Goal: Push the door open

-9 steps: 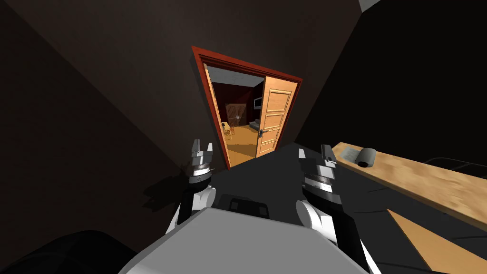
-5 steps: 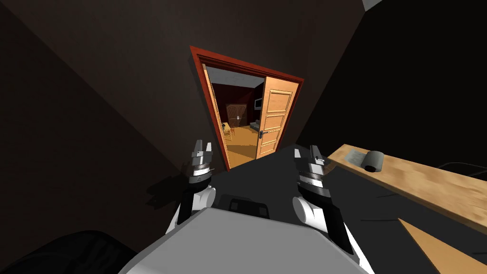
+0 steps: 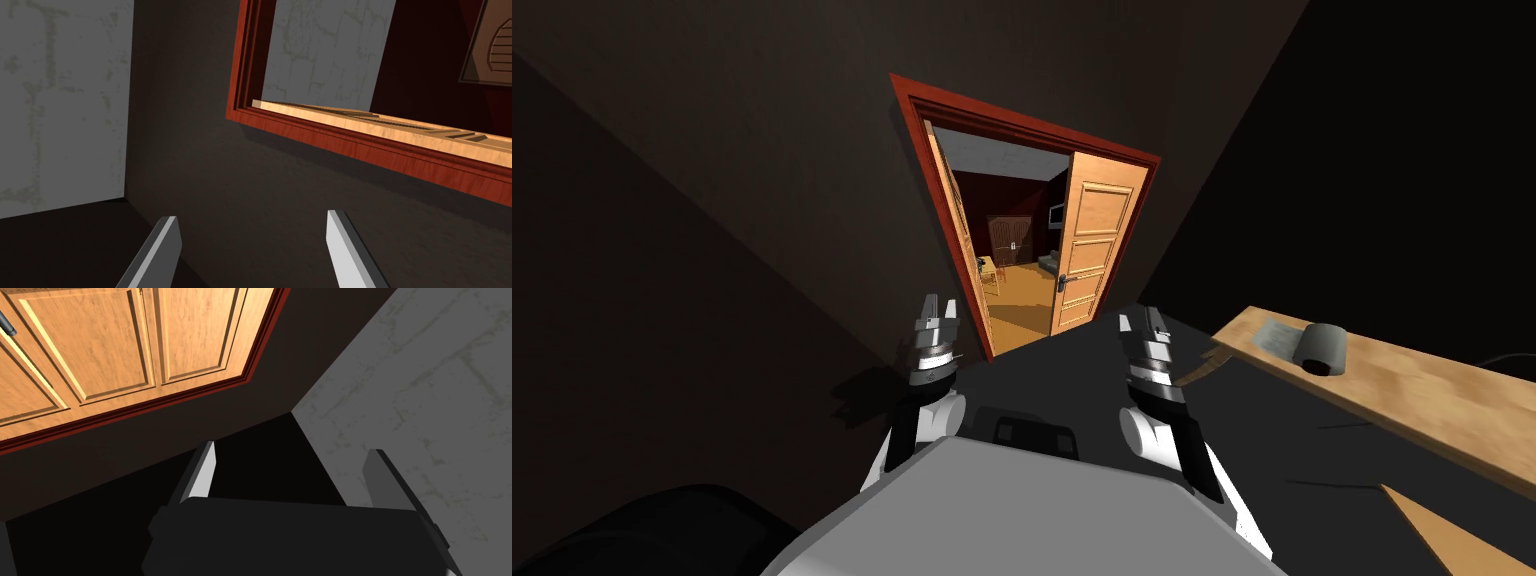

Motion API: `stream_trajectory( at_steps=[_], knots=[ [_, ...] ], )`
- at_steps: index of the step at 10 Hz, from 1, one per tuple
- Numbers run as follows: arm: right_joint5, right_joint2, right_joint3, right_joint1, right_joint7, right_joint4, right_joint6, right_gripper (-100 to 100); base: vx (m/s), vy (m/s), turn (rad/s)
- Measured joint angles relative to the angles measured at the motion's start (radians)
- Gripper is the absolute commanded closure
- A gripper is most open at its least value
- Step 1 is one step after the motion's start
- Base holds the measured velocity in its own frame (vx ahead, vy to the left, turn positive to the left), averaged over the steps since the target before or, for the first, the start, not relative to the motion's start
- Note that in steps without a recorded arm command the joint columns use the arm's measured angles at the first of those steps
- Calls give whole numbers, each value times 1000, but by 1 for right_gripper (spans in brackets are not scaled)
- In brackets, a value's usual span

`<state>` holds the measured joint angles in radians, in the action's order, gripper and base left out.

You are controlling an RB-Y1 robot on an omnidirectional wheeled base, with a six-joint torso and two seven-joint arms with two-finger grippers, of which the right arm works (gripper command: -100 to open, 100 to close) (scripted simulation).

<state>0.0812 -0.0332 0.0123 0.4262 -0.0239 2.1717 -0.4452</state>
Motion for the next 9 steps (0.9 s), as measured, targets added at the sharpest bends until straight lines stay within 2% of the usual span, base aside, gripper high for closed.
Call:
stream_trajectory(
  at_steps=[3,7,9],
  knots=[
    [-21,-8,-14,-36,-18,-63,-3,-100,92,-65,33],
    [-34,-33,-10,-87,-55,-149,-9,-100,74,-48,28],
    [-46,-41,-14,-123,-71,-198,-4,-100,91,-60,38]
  ],
)
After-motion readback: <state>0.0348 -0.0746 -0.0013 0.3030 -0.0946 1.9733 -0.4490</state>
